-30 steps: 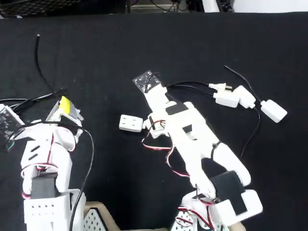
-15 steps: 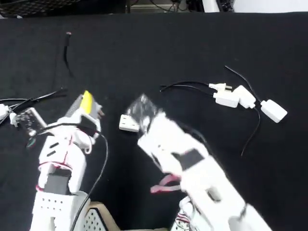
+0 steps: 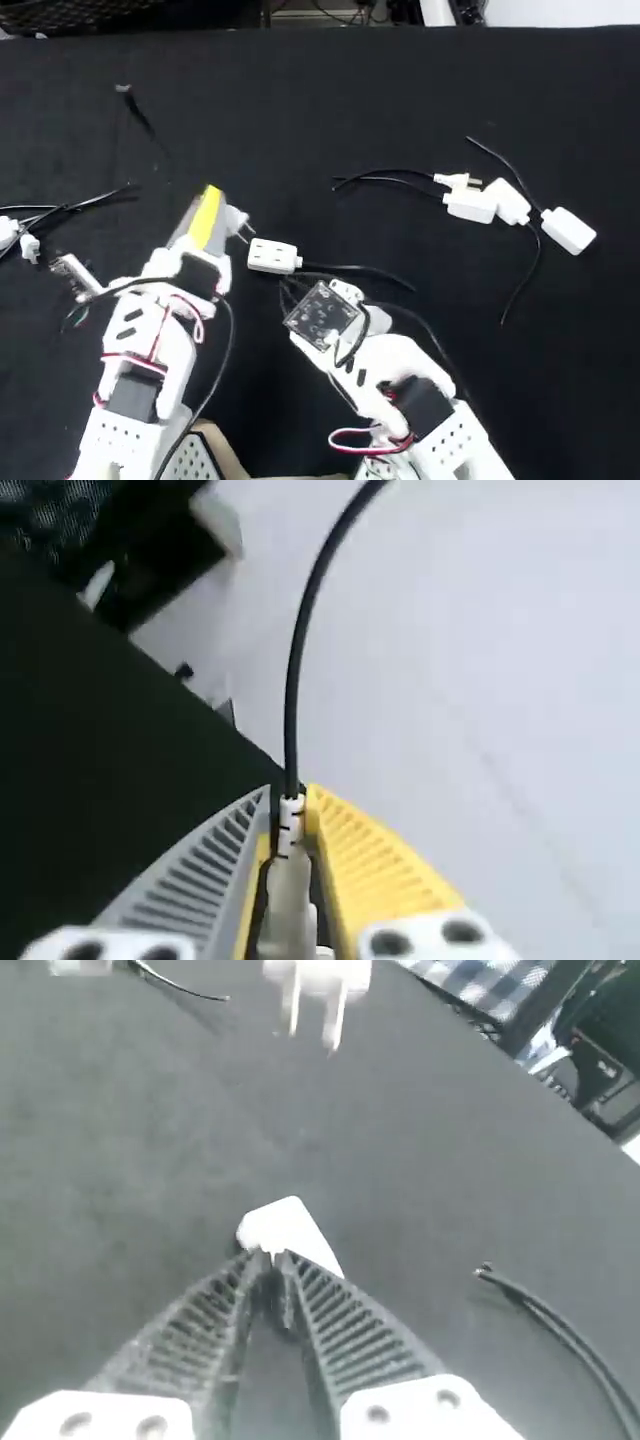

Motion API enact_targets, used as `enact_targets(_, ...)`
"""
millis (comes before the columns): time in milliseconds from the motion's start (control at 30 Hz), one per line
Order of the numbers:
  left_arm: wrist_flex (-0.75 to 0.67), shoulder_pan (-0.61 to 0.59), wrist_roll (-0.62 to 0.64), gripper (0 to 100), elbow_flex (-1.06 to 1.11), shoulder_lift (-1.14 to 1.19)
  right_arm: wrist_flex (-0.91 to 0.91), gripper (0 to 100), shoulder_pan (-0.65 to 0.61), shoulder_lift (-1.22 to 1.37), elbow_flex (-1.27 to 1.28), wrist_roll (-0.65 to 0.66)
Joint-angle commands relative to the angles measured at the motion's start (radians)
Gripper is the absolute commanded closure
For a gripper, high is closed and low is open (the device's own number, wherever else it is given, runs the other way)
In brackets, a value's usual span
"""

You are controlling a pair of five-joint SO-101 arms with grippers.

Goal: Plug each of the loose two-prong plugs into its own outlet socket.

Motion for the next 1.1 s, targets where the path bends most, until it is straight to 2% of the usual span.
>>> enact_targets(0, 0.020, 0.028, 0.008, 97, 0.012, -0.011, -0.064, 98.7, -0.012, -0.131, -0.001, -0.051)
enact_targets(100, 0.028, 0.028, 0.008, 97, 0.010, -0.031, -0.081, 98.7, -0.012, -0.130, -0.007, -0.061)
enact_targets(267, 0.029, -0.005, 0.012, 97, 0.015, -0.037, -0.048, 98.7, -0.008, -0.124, -0.081, -0.229)
enact_targets(433, 0.087, -0.041, 0.009, 97, 0.012, -0.037, -0.012, 98.7, -0.008, -0.124, -0.160, -0.282)
enact_targets(700, 0.115, 0.025, 0.008, 97, 0.015, -0.038, -0.037, 98.7, -0.009, -0.091, -0.191, -0.298)
enact_targets(833, 0.114, 0.044, 0.006, 97, 0.012, -0.038, -0.058, 98.7, -0.009, 0.105, -0.280, -0.328)
enact_targets(1067, 0.086, -0.015, 0.005, 97, 0.015, -0.038, -0.055, 98.7, -0.017, 0.717, -0.575, -0.339)
